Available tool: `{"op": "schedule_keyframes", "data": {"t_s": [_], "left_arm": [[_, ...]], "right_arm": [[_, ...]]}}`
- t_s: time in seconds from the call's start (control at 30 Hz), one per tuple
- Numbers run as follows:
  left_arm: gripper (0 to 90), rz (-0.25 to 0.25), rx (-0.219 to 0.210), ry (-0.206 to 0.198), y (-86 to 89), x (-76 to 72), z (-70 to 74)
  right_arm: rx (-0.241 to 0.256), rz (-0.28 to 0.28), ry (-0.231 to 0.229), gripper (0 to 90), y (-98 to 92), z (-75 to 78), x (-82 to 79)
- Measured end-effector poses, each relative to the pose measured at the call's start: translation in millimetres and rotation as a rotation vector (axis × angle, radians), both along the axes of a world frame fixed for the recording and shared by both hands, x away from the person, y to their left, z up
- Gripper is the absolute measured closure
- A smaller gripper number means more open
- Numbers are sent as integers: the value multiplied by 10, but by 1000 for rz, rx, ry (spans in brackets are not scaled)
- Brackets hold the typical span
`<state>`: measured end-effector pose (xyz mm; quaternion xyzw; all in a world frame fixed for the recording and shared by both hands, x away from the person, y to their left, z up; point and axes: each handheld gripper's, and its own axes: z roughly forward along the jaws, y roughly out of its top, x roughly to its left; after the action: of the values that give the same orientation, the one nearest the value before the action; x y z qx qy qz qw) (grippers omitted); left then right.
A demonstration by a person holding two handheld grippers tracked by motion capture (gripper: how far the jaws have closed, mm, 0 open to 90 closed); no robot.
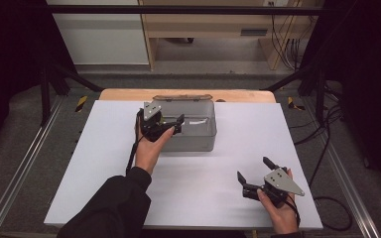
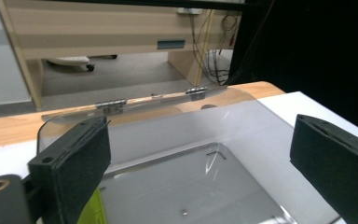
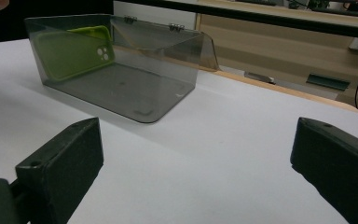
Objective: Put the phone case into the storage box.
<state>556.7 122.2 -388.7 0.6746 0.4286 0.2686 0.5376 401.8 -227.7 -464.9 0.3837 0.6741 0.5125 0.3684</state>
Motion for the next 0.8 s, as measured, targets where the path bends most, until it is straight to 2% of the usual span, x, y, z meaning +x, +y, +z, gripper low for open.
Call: {"op": "schedule_keyframes", "data": {"t_s": [0.27, 0.8], "left_arm": [[30, -42, 10, -22, -38, -66, 18], [27, -79, -10, -41, -65, -135, 27]], "right_arm": [[-1, 1, -1, 24, 9, 4, 3], [9, 0, 1, 23, -1, 10, -2]]}}
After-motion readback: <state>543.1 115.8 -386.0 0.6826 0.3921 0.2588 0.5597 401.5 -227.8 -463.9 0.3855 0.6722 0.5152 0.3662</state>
